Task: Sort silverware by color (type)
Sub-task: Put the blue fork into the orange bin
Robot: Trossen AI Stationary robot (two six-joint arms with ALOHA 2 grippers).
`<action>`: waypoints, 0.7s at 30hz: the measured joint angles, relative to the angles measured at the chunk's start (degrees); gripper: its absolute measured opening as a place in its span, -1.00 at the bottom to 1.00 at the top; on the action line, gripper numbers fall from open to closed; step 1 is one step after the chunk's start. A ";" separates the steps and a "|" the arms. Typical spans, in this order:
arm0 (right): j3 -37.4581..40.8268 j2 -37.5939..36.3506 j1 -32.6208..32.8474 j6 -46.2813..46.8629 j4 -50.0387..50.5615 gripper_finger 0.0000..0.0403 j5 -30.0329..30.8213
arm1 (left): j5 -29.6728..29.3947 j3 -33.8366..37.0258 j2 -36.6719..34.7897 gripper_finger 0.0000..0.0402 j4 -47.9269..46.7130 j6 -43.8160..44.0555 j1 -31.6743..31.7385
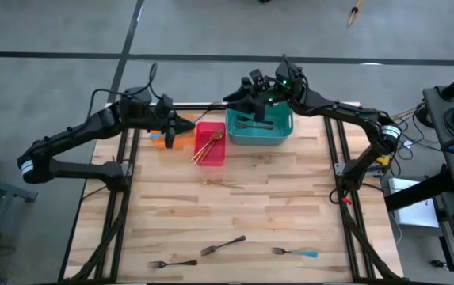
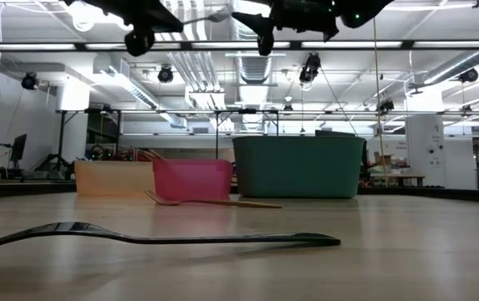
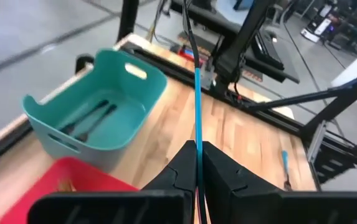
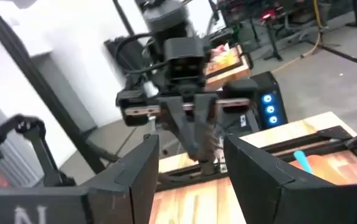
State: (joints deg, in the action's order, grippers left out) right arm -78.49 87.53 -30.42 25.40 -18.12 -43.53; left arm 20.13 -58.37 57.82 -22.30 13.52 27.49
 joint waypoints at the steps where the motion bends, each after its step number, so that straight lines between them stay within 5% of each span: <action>1: 0.01 0.00 0.27 -0.74 0.36 -0.15 0.00 | 0.52 0.00 0.86 -1.00 0.31 0.09 -0.03; 21: 0.01 0.13 0.80 -7.48 3.26 -0.36 4.61 | 1.93 0.00 6.84 -1.00 9.81 0.67 -0.06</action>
State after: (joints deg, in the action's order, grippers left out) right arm -78.48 87.65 -29.61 17.92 -14.86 -38.92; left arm 22.06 -58.37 64.67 -12.49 14.19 27.42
